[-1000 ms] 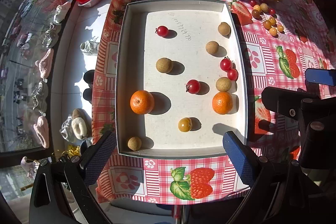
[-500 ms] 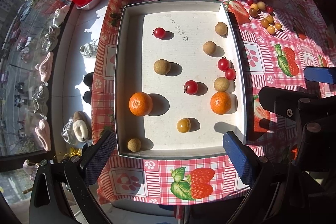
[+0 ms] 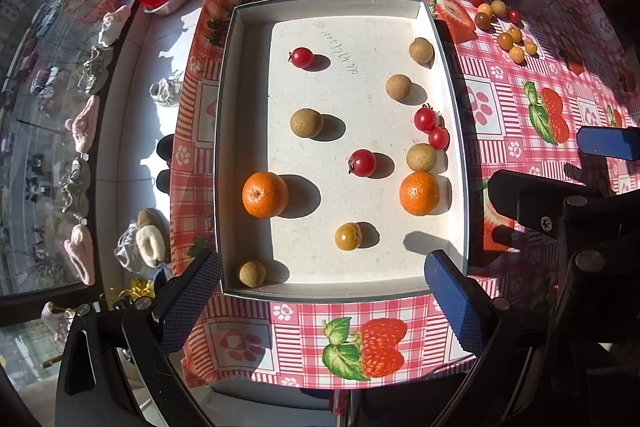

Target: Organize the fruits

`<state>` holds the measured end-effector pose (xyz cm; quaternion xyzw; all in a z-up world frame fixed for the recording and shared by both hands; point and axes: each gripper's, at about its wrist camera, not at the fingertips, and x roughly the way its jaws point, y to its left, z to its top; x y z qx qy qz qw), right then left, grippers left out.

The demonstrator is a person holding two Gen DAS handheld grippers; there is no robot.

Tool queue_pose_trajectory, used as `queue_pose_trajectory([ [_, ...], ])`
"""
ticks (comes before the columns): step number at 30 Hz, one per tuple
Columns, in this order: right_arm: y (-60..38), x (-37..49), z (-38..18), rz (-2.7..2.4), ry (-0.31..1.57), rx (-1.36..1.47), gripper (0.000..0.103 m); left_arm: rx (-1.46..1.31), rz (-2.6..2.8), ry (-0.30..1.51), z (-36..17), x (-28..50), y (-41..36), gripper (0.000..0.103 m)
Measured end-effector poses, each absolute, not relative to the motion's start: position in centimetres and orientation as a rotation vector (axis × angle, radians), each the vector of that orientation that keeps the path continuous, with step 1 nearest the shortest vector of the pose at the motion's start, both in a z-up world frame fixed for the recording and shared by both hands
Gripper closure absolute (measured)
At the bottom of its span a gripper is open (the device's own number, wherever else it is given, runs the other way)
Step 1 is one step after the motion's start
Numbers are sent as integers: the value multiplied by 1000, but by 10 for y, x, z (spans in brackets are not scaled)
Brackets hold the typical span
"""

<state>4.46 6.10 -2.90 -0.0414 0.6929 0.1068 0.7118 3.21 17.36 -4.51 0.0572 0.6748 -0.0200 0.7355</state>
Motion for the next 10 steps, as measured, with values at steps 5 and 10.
queue_pose_trajectory([
  [5,62,44,-30,244,1540,-103,0,123,-49,1473,-44,32,172,1],
  [10,63,43,-30,247,1542,-107,0,131,-52,1477,-45,31,170,1],
])
